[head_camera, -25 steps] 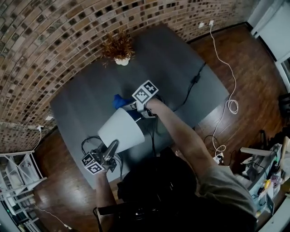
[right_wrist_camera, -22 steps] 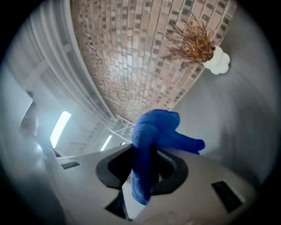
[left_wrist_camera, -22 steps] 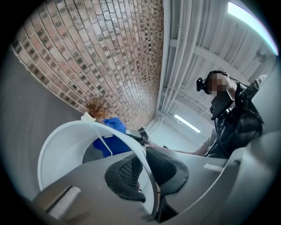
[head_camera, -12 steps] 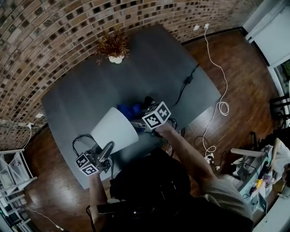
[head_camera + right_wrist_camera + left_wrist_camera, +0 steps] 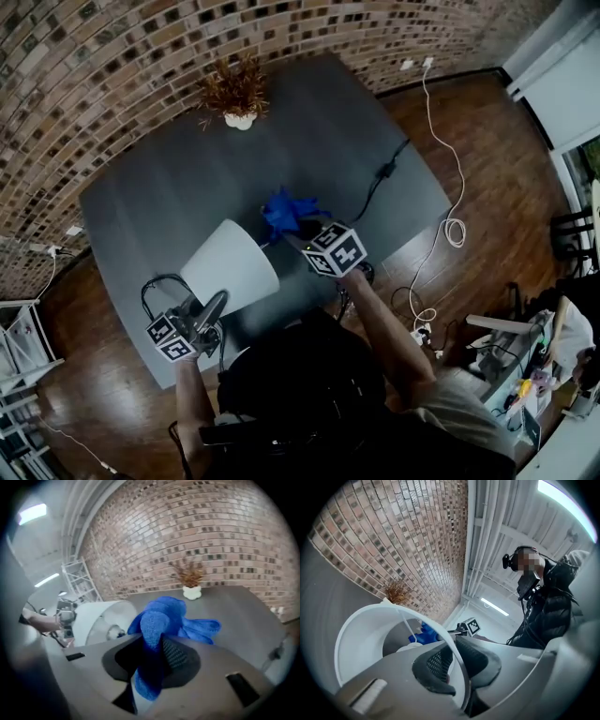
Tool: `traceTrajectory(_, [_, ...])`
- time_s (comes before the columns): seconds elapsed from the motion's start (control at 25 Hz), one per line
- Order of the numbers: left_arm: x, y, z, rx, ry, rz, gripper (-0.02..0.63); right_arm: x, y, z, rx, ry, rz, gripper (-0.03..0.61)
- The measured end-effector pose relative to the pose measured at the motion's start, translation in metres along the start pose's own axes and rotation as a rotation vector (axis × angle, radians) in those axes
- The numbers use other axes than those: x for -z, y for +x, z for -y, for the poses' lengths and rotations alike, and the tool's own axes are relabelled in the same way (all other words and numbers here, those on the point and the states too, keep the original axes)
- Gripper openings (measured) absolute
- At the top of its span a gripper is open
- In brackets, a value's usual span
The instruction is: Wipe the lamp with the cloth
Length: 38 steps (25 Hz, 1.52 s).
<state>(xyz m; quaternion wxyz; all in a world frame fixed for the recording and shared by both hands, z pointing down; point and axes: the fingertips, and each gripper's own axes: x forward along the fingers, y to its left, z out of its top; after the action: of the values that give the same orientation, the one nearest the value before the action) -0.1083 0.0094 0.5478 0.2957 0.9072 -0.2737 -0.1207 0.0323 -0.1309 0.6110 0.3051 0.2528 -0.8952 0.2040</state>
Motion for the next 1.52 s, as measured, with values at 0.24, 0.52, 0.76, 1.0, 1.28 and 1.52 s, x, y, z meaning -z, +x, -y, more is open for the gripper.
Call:
traceTrajectory(0.24, [0.003, 0.004, 0.002, -0.008, 0.004, 0.000, 0.020, 0.032, 0.018, 0.042, 0.144, -0.105, -0.124, 0.097])
traceTrajectory(0.52, [0.002, 0.005, 0.002, -0.012, 0.016, -0.001, 0.021, 0.029, -0.059, 0.141, 0.425, -0.048, -0.144, 0.097])
traceTrajectory(0.76, [0.002, 0.002, 0.000, -0.026, 0.029, -0.005, 0.021, 0.020, -0.007, -0.005, -0.063, -0.032, -0.074, 0.097])
traceTrajectory(1.0, [0.003, 0.008, 0.003, -0.039, 0.080, -0.042, 0.022, 0.058, -0.020, 0.093, 0.264, -0.061, -0.246, 0.098])
traceTrajectory(1.28, [0.008, 0.005, 0.003, -0.010, 0.178, -0.127, 0.023, -0.031, -0.055, 0.083, 0.201, -0.050, -0.066, 0.097])
traceTrajectory(1.52, [0.023, 0.003, 0.013, 0.002, 0.168, -0.127, 0.017, -0.013, 0.055, -0.060, -0.393, 0.100, -0.174, 0.097])
